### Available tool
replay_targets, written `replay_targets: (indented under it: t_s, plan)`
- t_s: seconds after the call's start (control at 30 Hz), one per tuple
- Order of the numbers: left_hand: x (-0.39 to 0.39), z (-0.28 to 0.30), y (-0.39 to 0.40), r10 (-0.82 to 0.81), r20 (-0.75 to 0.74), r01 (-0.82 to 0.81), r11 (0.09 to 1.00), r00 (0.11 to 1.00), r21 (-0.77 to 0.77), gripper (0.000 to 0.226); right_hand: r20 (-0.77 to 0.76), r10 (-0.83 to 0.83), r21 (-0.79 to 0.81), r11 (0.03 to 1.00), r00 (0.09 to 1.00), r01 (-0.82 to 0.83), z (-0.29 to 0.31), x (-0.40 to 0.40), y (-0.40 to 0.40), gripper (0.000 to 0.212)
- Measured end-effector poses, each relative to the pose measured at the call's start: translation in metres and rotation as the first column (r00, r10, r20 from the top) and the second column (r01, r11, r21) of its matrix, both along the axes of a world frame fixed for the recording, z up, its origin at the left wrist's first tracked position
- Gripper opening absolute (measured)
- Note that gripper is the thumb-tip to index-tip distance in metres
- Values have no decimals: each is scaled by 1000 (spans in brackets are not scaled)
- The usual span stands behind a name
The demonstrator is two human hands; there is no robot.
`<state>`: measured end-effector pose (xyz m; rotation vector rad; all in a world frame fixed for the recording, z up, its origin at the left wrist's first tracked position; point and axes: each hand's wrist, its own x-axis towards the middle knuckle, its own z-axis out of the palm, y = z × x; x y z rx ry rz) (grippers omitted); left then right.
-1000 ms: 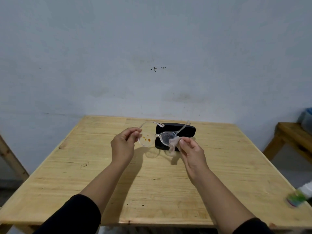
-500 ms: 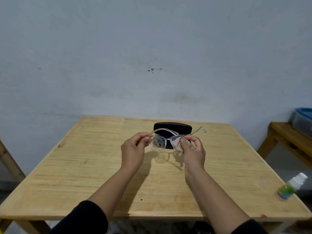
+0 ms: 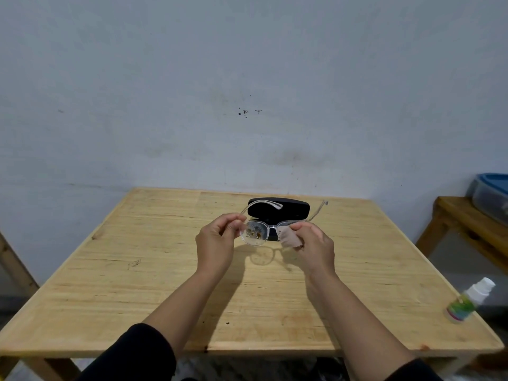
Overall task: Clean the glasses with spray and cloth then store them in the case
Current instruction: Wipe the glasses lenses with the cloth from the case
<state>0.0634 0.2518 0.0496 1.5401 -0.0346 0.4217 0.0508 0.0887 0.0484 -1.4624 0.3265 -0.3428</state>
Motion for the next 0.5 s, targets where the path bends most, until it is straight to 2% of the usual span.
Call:
replay_targets:
  t_s: [0.07,0.17,0.27,0.33,0.5]
  plan:
    - [-1,0,0,0,7,0,1000,1000,-1,16,11,17,-22,1000,1000,-17,0,-4,1,6]
    - [-3,0,-2,26,24,-27,1000,999,7,16,76,-72,-36,997,994,75,-1,-8,3,7]
    - [-7,1,-8,60,44,-61,998,997,13,20,129,-217,99,974,968,205,2,-9,9,16]
    - [-10,2,-12,67,64,-68,998,996,13,24,127,-280,133,955,952,264,2,-9,12,22]
    - [-10,7,-12,90,75,-89,996,993,-25,24,134,-221,85,974,966,211,5,-13,12,23]
